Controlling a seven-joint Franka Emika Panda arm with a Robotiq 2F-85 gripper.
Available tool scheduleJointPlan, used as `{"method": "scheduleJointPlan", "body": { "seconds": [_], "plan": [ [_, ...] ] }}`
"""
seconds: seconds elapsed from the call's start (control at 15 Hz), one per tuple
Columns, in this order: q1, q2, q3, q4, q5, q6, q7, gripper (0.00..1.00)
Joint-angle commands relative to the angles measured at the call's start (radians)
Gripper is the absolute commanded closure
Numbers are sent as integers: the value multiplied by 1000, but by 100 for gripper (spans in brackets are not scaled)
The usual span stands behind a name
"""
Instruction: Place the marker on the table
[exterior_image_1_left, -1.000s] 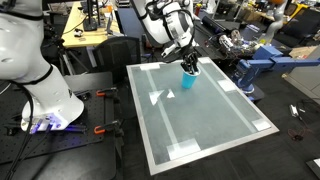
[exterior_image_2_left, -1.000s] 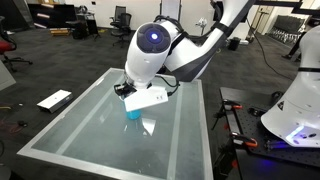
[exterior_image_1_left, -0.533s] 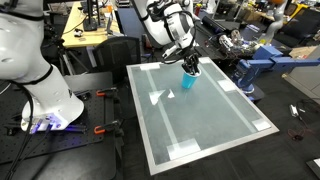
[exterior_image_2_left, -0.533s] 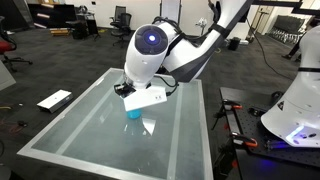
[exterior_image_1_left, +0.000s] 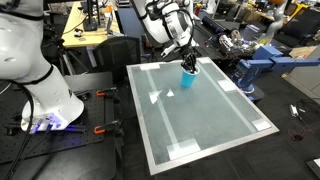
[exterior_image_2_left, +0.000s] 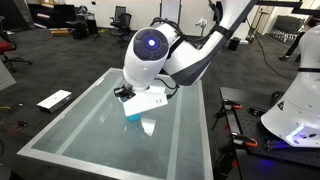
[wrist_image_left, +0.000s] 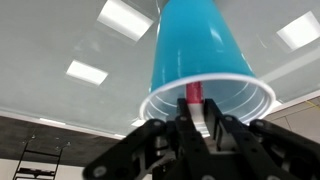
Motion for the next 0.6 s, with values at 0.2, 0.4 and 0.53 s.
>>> {"method": "scheduleJointPlan", "body": {
  "seconds": [0.2,0.4,0.53],
  "plan": [
    [71,-66,-7,-26,-53,-98,41,95],
    [84,-94,1,-33,-89,-132,63,95],
    [90,-117,8,-38,-117,-158,77,95]
  ]
}}
